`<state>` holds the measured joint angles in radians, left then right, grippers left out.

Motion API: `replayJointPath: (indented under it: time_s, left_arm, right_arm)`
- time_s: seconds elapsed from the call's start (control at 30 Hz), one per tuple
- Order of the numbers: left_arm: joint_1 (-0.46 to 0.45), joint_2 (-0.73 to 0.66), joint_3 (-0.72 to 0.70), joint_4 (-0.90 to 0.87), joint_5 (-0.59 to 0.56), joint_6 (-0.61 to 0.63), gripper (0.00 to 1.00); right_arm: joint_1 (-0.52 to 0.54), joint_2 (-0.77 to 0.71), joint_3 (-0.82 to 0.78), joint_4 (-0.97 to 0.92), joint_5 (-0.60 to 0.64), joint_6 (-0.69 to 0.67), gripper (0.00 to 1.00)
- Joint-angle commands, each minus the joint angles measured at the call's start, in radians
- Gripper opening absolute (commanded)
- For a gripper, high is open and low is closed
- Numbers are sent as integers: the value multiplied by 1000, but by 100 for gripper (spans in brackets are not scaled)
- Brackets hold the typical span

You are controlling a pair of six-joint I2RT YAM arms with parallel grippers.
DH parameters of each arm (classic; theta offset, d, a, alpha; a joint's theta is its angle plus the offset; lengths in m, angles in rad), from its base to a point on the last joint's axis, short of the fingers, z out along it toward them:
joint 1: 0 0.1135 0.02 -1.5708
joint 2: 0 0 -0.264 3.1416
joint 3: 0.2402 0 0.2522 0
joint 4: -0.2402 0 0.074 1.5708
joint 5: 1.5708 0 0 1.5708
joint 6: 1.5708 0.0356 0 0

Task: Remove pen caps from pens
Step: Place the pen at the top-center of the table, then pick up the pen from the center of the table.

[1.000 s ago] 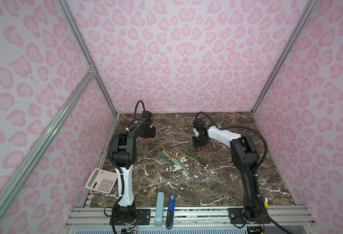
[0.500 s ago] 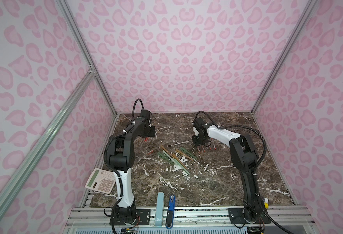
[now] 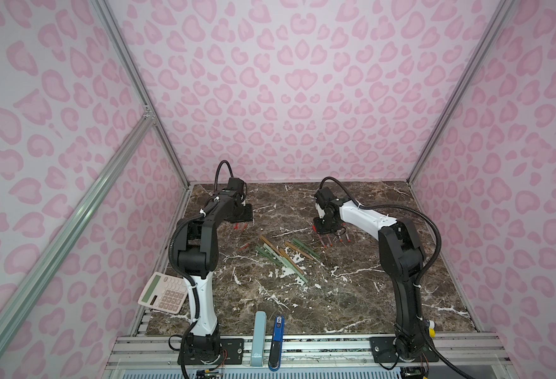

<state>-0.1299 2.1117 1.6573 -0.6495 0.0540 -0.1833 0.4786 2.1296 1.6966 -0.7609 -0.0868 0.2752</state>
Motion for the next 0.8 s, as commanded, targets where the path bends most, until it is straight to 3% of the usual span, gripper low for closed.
replayJointPath:
  time_s: [0.0, 0.37, 0.6, 0.77]
  left_arm:
    - [1, 5, -1, 9, 6, -4, 58]
    - [1, -111, -75, 51, 31, -1, 58]
    - [2, -307, -262, 183, 73, -4, 80]
    - [-7, -438, -396, 265, 95, 18, 88]
  right_arm:
    - [6, -25, -8, -10, 5, 11, 30]
    - [77, -57, 23, -20, -54, -10, 39]
    - [146, -31, -10, -43, -85, -54, 44]
    - [150, -33, -82, -32, -84, -70, 46]
